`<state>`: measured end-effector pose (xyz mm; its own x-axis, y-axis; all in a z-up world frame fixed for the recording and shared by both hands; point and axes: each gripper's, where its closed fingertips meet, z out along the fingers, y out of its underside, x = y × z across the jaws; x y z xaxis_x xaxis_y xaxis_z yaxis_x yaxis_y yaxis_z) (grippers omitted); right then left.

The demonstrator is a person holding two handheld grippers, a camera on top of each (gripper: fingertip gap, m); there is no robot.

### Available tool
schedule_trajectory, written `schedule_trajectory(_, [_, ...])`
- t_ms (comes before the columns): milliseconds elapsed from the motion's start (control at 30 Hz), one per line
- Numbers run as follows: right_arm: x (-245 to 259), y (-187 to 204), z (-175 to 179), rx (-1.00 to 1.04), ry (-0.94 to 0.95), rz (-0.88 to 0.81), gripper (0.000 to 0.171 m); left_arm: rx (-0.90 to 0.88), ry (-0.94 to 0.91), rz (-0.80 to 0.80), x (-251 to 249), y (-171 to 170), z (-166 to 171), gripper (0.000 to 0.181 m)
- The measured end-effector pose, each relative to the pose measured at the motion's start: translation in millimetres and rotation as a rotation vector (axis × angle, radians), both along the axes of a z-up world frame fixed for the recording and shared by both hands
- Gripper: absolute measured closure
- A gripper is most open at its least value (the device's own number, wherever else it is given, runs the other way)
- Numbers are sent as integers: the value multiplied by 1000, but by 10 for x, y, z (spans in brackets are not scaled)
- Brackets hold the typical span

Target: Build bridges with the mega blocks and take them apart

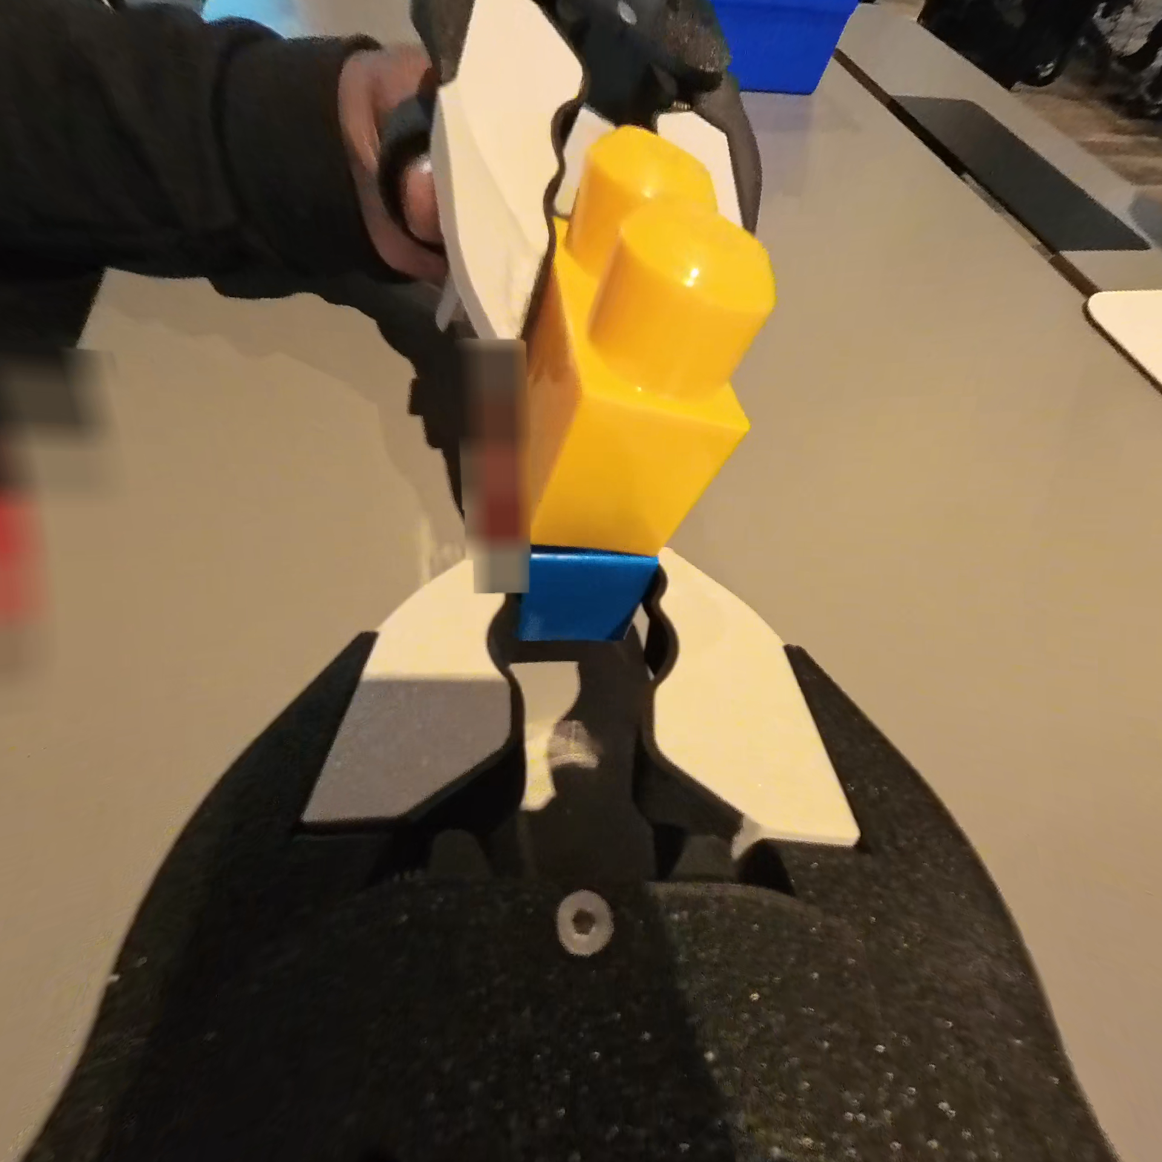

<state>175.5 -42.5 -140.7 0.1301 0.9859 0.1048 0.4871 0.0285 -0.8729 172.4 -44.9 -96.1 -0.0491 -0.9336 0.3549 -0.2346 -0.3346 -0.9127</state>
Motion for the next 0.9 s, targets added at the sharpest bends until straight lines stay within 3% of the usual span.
schedule_trajectory(100, [23, 19, -22, 65, -35, -3, 134, -15, -2, 0, -1, 0, 11, 145])
schedule_trajectory(200, [100, 104, -222, 290, -227, -23, 134, -120, -77, 3, -57, 45, 121, 145])
schedule_trajectory(500, [92, 53, -289, -100, -194, -33, 134, 15, -92, 96, -147, 177, 205, 145])
schedule_trajectory(600, [105, 65, -288, -126, -188, -42, 133, 20, -89, 109, -146, 196, 192, 145])
schedule_trajectory(767, [100, 48, -256, -100, -170, -27, 104, 24, -119, 122, -140, 202, 237, 145])
schedule_trajectory(900, [74, 10, -71, -116, -51, -7, 98, 52, -165, 126, -105, 166, 327, 145])
